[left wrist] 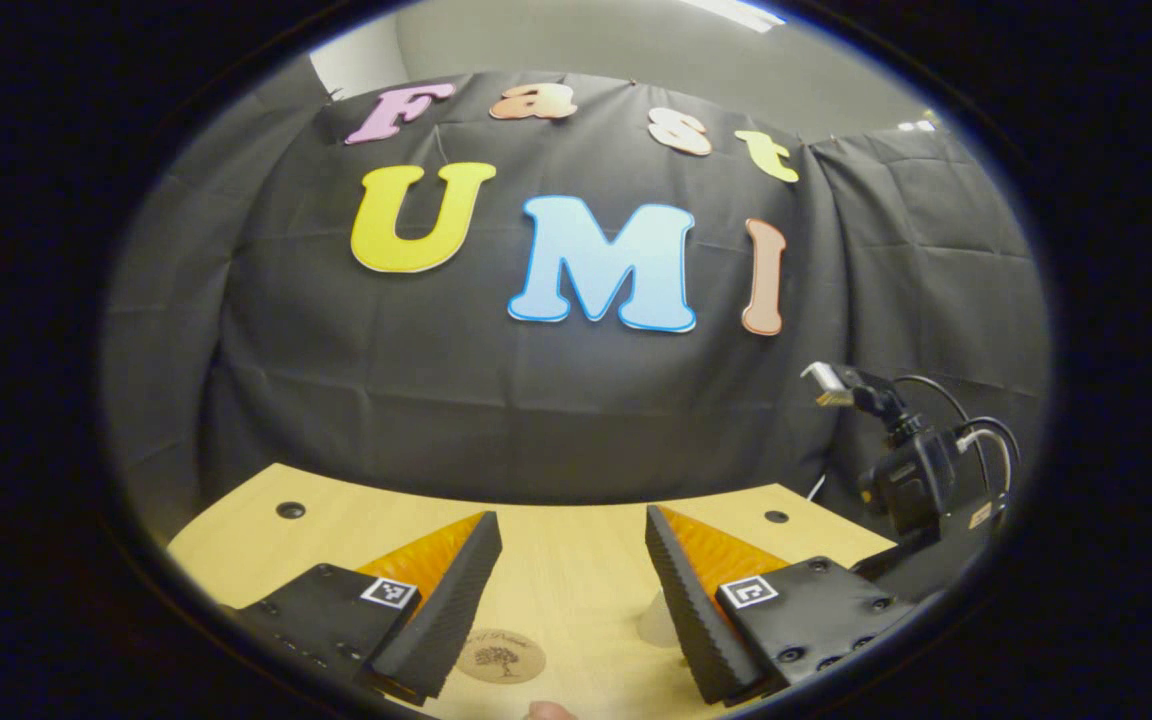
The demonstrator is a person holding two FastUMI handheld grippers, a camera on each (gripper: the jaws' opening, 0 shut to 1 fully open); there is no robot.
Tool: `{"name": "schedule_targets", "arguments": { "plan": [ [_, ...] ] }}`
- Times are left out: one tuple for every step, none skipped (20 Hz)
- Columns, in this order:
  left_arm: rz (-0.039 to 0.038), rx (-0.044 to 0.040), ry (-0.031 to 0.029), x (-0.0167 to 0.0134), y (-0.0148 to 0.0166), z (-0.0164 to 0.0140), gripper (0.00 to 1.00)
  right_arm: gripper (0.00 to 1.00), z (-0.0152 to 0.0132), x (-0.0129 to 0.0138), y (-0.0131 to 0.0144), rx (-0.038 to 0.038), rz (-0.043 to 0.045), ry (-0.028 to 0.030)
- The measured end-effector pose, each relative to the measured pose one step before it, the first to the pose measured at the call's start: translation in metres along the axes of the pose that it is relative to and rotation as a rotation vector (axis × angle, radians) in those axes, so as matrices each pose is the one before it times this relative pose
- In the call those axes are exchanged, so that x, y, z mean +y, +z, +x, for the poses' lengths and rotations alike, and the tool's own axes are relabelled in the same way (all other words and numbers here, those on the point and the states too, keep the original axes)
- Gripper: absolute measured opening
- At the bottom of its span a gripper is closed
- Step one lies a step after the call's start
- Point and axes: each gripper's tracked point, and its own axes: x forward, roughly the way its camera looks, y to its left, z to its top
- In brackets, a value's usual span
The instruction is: Put the toothbrush and toothpaste on the desktop into the cup, then pick up the cup and place it on the coaster on the desktop.
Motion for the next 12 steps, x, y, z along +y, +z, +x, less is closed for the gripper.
{"name": "schedule_targets", "arguments": {
  "plan": [
    [-0.00771, 0.00391, 0.00892, 0.00397, -0.00085, -0.00398, 0.94, 0.78, 0.00586, -0.00014, -0.00183, 0.02899, 0.00028, -0.0055],
    [-0.00741, 0.0047, 0.00738, 0.00428, -0.00101, -0.00497, 0.94, 0.78, 0.0056, 0.00041, -0.00303, 0.03107, 0.00376, -0.00314],
    [-0.00789, 0.00569, 0.00883, 0.00387, -0.0016, -0.00386, 0.94, 0.78, 0.00463, 0.00114, -0.00098, 0.02806, 0.00399, 0.0011],
    [-0.00709, 0.00622, 0.00263, 0.00207, -0.00287, -0.00229, 0.94, 0.79, 0.00558, 0.00018, -0.00086, 0.02373, 0.00308, -0.00476],
    [-0.00973, 0.00723, 0.00483, 0.0024, -0.00274, -0.00248, 0.94, 0.78, 0.00322, -0.00122, -0.00149, 0.03154, 0.00106, -0.01056],
    [-0.00899, 0.00752, -0.00039, 0.00152, -0.00212, -0.00181, 0.94, 0.79, 0.00441, 0.00131, -0.00208, 0.02869, -0.00368, -0.00065],
    [-0.0082, 0.00495, 0.00788, 0.00353, -0.00192, -0.0017, 0.94, 0.79, 0.00331, -0.00144, -0.00145, 0.0314, -0.00026, -0.01002],
    [-0.0088, 0.006, -0.00059, 0.0021, -0.00315, -0.00264, 0.94, 0.79, 0.00396, 0.0008, -0.00142, 0.03263, -0.00401, -0.0019],
    [-0.00724, 0.00468, 0.00082, 0.00172, -0.00196, -0.00151, 0.94, 0.79, 0.00231, 0.00034, -0.00033, 0.02294, 0.00138, -0.00129],
    [-0.00306, 0.00547, 0.00061, 0.00182, -0.00152, -0.00127, 0.94, 0.8, 0.003, -0.00064, 0.0001, 0.02486, 0.00288, 0.00169],
    [0.00021, 0.00922, -0.00146, 0.00142, -0.00264, -0.00104, 0.89, 0.8, 0.00182, 0.00123, 0.00231, 0.01223, 0.00712, 0.00277],
    [0.00312, 0.00587, 0.00105, 0.00211, -0.00263, -0.00088, 0.94, 0.79, 0.00321, 0.00009, -0.00003, 0.01615, 0.00456, 0.00046]
  ]
}}
